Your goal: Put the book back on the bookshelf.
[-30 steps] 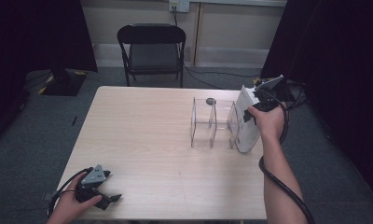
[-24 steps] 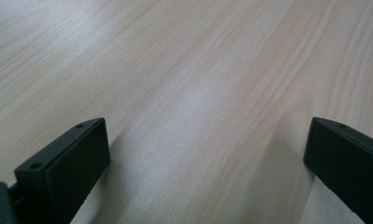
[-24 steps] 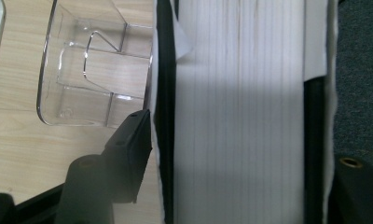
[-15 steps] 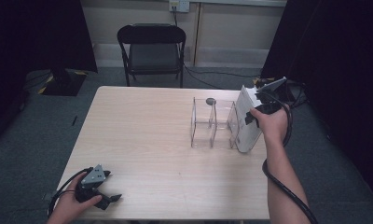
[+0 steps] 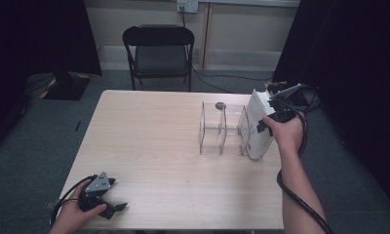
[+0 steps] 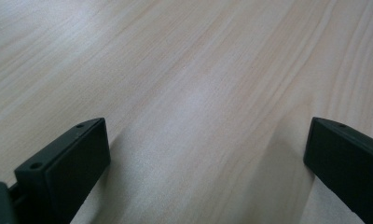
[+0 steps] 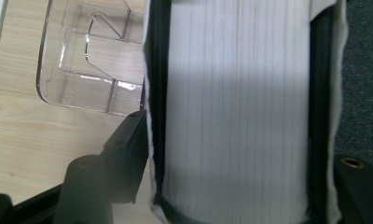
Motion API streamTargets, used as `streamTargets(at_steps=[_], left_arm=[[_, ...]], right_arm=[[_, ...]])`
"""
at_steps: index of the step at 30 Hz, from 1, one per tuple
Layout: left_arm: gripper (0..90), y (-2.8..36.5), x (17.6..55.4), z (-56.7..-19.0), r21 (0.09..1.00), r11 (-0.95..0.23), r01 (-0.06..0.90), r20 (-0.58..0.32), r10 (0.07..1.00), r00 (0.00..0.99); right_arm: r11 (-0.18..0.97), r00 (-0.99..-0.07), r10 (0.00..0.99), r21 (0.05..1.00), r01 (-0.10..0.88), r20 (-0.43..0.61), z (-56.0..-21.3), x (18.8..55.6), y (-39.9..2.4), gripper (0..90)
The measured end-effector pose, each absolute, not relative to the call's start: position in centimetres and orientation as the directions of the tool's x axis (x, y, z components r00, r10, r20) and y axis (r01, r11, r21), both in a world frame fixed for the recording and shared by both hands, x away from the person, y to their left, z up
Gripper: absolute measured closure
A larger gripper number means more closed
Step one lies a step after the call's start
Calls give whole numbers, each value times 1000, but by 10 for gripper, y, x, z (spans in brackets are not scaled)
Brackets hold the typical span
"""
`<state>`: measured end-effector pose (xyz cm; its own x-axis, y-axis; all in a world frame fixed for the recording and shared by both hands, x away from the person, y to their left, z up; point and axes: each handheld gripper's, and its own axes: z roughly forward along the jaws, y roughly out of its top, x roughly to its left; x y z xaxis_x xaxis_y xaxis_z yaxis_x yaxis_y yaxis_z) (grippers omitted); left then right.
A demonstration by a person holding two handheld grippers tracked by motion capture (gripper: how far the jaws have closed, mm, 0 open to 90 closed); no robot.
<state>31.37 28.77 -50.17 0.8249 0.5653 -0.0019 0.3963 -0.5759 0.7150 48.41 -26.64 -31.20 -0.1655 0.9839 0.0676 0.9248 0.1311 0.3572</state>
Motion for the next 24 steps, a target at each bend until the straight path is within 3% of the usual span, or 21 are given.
streamTargets(at_steps=[24], left_arm=[[0,288,314,-502,718,-573,395,-1,567,824]], right_arm=[[128,-176,980,384,915,93,-312,469,-280,308]])
